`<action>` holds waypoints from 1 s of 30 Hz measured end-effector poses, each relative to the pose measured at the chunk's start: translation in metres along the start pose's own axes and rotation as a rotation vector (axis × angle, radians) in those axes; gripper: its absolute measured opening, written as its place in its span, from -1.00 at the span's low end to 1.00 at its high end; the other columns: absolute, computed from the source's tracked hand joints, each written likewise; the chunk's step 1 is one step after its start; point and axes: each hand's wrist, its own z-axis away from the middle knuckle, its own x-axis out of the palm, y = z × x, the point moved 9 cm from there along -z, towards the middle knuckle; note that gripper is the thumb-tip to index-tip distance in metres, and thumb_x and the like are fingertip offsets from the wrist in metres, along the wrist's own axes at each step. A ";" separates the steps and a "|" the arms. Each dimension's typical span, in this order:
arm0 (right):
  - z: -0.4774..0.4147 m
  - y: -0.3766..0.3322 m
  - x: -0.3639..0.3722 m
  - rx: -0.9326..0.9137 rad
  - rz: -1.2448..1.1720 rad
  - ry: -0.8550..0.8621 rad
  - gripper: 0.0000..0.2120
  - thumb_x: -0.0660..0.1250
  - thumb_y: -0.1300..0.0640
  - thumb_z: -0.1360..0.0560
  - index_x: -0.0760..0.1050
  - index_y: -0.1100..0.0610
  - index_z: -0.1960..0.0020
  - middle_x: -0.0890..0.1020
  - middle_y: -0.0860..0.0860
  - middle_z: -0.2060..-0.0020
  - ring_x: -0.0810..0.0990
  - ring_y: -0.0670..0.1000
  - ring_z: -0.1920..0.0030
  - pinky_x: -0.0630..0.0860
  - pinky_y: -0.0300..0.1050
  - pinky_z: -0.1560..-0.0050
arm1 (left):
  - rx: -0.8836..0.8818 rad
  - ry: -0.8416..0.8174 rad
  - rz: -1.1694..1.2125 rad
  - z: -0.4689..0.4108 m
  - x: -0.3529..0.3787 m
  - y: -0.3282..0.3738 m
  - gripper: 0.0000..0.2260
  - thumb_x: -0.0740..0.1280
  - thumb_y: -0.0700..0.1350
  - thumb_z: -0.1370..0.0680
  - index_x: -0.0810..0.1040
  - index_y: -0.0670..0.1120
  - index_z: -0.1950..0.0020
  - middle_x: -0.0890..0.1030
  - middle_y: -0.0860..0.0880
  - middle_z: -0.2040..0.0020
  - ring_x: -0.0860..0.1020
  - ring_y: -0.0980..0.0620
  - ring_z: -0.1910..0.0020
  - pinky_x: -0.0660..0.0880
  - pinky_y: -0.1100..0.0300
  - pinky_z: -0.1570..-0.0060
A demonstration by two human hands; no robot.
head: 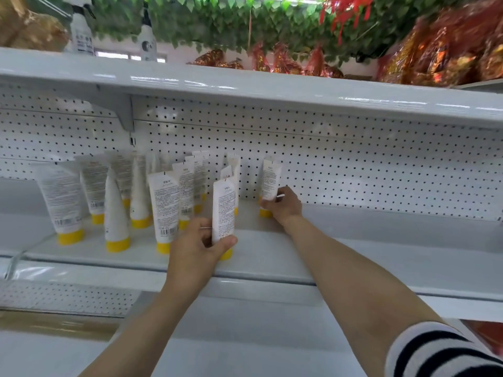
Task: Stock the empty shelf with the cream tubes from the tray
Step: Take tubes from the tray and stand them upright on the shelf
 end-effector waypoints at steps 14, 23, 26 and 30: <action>-0.015 0.007 0.008 -0.008 0.132 0.031 -0.58 0.47 -0.12 -0.39 0.51 0.08 -0.14 0.63 0.01 -0.01 0.53 -0.03 0.07 0.38 -0.19 0.13 | 0.041 0.023 -0.070 0.000 -0.001 0.003 -0.65 0.55 -0.05 -0.36 0.51 -0.01 -0.06 0.65 0.15 0.11 0.59 0.38 0.18 0.47 0.51 0.27; -0.014 0.008 0.007 -0.012 0.158 0.030 -0.52 0.46 -0.14 -0.40 0.50 0.09 -0.20 0.61 0.00 -0.03 0.50 -0.03 0.05 0.36 -0.18 0.12 | 0.052 0.004 -0.081 0.001 -0.001 0.002 -0.64 0.53 -0.03 -0.38 0.49 -0.01 -0.09 0.66 0.08 -0.01 0.63 0.16 0.04 0.52 0.35 0.15; -0.014 0.007 0.008 -0.009 0.162 0.030 -0.52 0.46 -0.14 -0.41 0.50 0.10 -0.20 0.61 0.01 -0.05 0.50 -0.03 0.03 0.36 -0.18 0.11 | 0.052 0.001 -0.084 0.001 -0.001 0.002 -0.66 0.53 -0.03 -0.39 0.49 0.00 -0.07 0.67 0.07 0.00 0.63 0.15 0.05 0.51 0.36 0.17; -0.015 0.008 0.008 -0.008 0.170 0.023 -0.52 0.46 -0.16 -0.40 0.51 0.11 -0.19 0.62 0.02 -0.05 0.55 0.01 -0.04 0.38 -0.17 0.09 | 0.047 -0.008 -0.093 0.000 0.000 0.001 -0.64 0.53 -0.02 -0.39 0.48 0.00 -0.09 0.66 0.06 -0.05 0.63 0.11 0.01 0.53 0.34 0.15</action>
